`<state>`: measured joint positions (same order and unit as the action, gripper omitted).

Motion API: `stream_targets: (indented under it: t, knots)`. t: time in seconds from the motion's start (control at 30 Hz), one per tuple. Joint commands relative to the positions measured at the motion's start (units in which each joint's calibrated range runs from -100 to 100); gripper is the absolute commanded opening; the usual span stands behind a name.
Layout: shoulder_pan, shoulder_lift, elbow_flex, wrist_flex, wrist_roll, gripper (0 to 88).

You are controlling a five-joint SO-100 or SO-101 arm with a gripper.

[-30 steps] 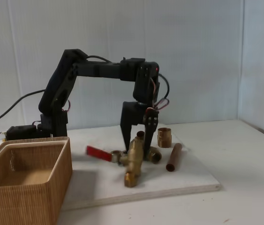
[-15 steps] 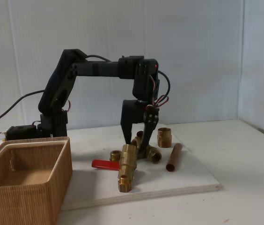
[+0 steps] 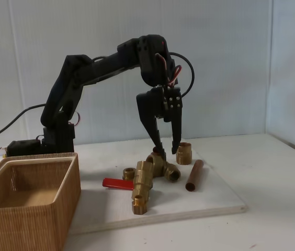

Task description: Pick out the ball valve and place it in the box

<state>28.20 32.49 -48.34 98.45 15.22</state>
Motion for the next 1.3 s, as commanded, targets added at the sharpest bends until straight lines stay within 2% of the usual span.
stream_targets:
  t: [0.0,0.23,0.4,0.5,0.73,1.0,1.27]
  knots:
    - [0.44,-1.41,-2.56,0.69,-0.05,4.8]
    - [1.25,-1.41,-2.38,0.95,0.62,6.1]
    - [3.61,-1.50,-2.38,0.95,2.07,20.6]
    - [4.87,-1.50,-2.38,0.95,2.23,25.2]
    - [5.31,-1.50,-1.30,0.95,2.33,24.6]
    - [4.79,-2.94,5.56,0.95,7.25,24.2]
    - [4.13,-15.83,22.44,0.77,9.42,24.2]
